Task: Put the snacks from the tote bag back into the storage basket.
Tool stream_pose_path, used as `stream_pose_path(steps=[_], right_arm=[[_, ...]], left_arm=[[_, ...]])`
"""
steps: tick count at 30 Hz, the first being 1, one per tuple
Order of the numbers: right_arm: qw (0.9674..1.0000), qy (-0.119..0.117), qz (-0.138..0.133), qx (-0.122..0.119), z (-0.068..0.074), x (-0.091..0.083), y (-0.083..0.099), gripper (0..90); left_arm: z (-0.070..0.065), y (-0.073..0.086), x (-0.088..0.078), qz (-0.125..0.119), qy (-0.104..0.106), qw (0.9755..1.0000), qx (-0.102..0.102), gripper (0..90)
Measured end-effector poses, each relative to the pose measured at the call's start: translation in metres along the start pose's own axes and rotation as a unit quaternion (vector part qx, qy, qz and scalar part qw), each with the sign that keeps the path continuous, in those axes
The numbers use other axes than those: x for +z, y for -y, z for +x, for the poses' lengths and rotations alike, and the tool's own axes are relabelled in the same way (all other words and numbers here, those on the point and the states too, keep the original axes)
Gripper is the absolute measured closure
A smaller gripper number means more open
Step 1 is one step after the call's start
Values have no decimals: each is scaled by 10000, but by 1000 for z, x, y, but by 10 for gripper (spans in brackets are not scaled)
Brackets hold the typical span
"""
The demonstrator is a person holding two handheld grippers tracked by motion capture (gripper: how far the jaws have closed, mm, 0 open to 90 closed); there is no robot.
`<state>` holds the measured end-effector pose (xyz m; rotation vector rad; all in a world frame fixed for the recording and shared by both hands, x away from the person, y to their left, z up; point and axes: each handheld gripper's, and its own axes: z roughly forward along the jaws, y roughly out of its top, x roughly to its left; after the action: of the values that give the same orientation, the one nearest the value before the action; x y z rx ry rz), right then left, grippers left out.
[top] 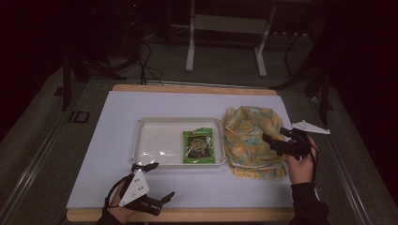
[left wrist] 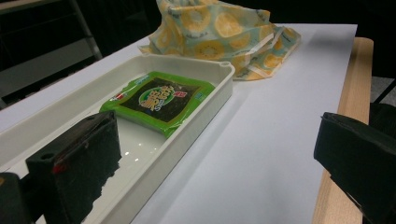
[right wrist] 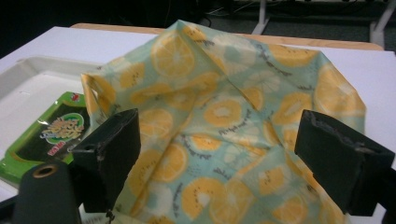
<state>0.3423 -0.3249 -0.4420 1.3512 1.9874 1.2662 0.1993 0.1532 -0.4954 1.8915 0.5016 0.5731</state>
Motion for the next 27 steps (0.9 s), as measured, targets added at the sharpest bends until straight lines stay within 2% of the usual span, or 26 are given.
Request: stream_pose_path(steps=[3, 8, 20, 27], right_arm=[[10000, 88, 2, -11, -1, -3, 7, 144], [9999, 92, 8, -41, -1, -7, 14, 144], [9996, 195, -197, -12, -4, -25, 32, 143], [9995, 278, -169, -3, -7, -28, 40, 143]], left_arm=[[0, 0, 0, 11, 3, 10000, 4, 11], [1, 0, 0, 3, 0, 10000, -18, 11], [1, 0, 0, 15, 36, 10000, -14, 11], [1, 0, -1, -5, 41, 10000, -17, 11]])
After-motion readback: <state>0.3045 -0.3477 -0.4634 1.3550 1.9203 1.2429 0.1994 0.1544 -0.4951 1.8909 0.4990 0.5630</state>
